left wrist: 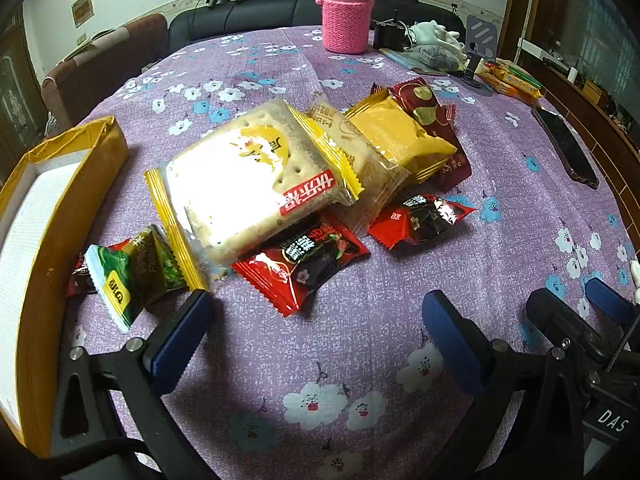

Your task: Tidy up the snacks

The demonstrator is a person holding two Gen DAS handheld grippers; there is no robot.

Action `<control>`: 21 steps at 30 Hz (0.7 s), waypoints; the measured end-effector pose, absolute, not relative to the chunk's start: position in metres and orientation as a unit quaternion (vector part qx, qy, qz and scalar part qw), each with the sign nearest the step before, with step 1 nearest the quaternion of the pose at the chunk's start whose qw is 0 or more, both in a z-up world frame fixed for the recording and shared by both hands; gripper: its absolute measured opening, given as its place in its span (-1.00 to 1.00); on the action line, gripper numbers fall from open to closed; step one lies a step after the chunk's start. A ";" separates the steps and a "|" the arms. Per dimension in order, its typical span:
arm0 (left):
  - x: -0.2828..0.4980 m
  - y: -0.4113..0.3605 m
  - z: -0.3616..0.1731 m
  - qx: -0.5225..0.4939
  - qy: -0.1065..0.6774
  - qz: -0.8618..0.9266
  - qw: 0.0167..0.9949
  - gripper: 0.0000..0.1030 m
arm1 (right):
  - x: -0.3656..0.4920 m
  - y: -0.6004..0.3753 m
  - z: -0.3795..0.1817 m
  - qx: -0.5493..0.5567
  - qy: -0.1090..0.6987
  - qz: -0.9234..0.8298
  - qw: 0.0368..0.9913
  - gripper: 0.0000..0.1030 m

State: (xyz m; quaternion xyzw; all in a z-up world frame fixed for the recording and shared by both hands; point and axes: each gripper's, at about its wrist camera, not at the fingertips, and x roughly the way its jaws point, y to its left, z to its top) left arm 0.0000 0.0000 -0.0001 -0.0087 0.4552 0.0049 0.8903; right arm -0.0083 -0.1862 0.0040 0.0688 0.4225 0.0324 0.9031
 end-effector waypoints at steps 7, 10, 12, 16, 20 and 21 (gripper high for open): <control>0.000 0.000 0.000 -0.009 0.455 0.005 0.890 1.00 | -0.008 -0.186 0.004 0.069 0.423 0.032 0.903 0.99; 0.000 0.000 0.000 -0.009 0.455 0.005 0.890 1.00 | -0.008 -0.186 0.004 0.069 0.423 0.032 0.903 0.99; 0.000 0.000 0.000 -0.009 0.455 0.005 0.890 1.00 | -0.008 -0.186 0.004 0.069 0.423 0.032 0.903 0.99; 0.000 0.000 0.000 -0.007 0.457 0.003 0.889 1.00 | -0.008 -0.186 0.004 0.069 0.423 0.032 0.903 1.00; 0.001 0.004 0.000 -0.001 0.475 -0.008 0.880 1.00 | -0.008 -0.186 0.004 0.065 0.424 0.030 0.903 0.99; 0.001 0.004 0.000 0.003 0.478 -0.014 0.878 1.00 | -0.007 -0.188 0.003 0.066 0.424 0.031 0.903 1.00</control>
